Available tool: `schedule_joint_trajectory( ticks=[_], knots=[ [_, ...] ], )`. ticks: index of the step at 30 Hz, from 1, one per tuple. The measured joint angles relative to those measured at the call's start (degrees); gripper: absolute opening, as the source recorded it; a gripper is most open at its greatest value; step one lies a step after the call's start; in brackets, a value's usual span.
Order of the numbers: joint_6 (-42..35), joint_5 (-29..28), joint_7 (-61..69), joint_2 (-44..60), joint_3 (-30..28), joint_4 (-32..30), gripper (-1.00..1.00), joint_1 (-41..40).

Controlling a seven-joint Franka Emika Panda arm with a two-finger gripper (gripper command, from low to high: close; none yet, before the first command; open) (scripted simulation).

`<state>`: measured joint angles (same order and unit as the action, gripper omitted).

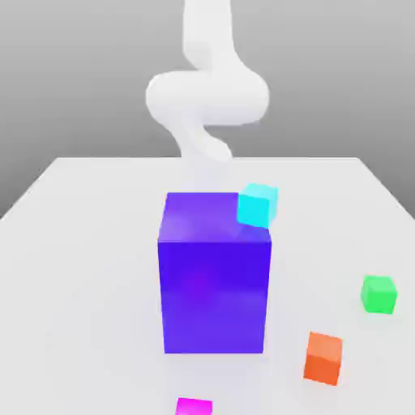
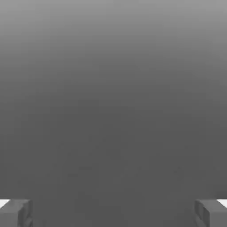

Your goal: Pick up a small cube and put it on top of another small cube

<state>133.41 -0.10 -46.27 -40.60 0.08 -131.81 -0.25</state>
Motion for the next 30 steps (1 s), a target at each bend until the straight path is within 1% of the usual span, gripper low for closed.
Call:
schedule_joint_trajectory(
  ticks=[28,30],
  knots=[
    [18.2,-0.2,-4.1,58.5,0.1,-0.3,0.0,-2.0],
    [20.6,-0.1,-4.2,62.7,0.1,0.2,0.0,-2.0]
  ],
)
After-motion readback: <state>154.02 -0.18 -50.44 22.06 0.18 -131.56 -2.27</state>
